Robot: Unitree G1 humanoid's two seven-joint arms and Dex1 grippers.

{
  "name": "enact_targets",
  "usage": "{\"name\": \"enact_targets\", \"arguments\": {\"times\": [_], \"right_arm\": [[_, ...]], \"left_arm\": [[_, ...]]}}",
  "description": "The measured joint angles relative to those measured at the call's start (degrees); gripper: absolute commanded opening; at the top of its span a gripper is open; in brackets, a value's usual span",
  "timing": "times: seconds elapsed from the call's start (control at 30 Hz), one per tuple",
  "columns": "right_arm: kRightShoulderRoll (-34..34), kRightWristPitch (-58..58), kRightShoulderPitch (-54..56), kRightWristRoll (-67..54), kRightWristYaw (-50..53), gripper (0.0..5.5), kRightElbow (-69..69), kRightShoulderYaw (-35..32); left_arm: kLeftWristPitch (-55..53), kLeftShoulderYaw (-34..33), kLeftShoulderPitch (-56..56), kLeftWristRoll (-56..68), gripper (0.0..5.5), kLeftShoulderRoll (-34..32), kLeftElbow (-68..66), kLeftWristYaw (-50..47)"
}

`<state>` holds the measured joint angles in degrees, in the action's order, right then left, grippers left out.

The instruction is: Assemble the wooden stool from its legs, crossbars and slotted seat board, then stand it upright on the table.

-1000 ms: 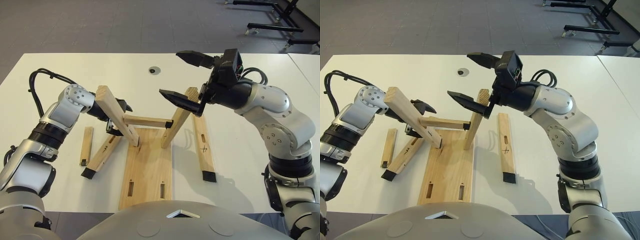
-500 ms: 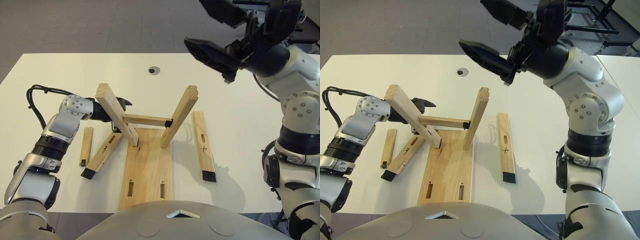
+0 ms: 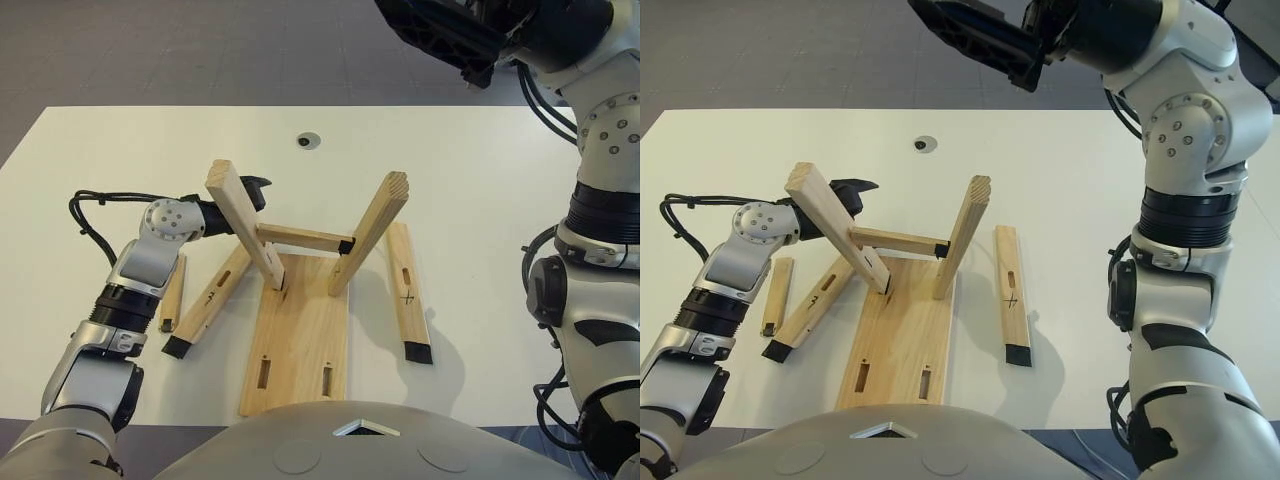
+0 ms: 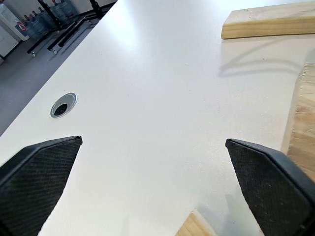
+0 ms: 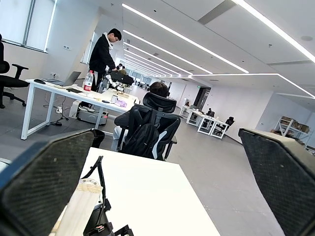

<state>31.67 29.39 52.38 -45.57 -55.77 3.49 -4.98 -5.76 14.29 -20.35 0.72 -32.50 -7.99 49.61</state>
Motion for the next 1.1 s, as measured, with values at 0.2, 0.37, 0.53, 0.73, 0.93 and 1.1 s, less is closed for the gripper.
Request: {"name": "enact_targets", "arguments": {"times": [0.2, 0.37, 0.53, 0.73, 0.93, 1.1], "right_arm": [[-1.1, -0.8, -2.0, 1.0, 0.8, 5.40, 0.1, -0.2], [-1.7, -0.2, -9.6, 0.9, 5.2, 5.40, 3.9, -2.2], [-2.5, 1.8, -16.9, 0.0, 10.5, 5.40, 10.7, -3.6], [-3.6, 3.0, -22.6, -0.6, 15.5, 5.40, 16.0, -4.3], [-5.0, 3.1, -27.3, -1.7, 19.7, 5.40, 20.8, -4.3], [-6.5, 3.1, -31.5, -1.8, 24.4, 5.40, 26.0, -4.0]], "left_arm": [[-2.2, -5.1, 4.9, 0.5, 5.36, -0.6, 6.0, -4.4], [-8.3, -16.0, 14.0, 0.9, 5.36, 1.3, 17.9, -17.0], [-16.8, -29.6, 19.3, 1.2, 5.36, 7.3, 31.8, -32.1], [-18.5, -26.8, 13.7, 4.3, 5.36, 13.4, 52.8, -38.6], [-25.5, -26.5, 10.3, 14.0, 5.36, 12.1, 60.4, -36.2], [-31.2, -21.0, 8.1, 12.0, 5.36, -0.7, 60.7, -28.8]]}}
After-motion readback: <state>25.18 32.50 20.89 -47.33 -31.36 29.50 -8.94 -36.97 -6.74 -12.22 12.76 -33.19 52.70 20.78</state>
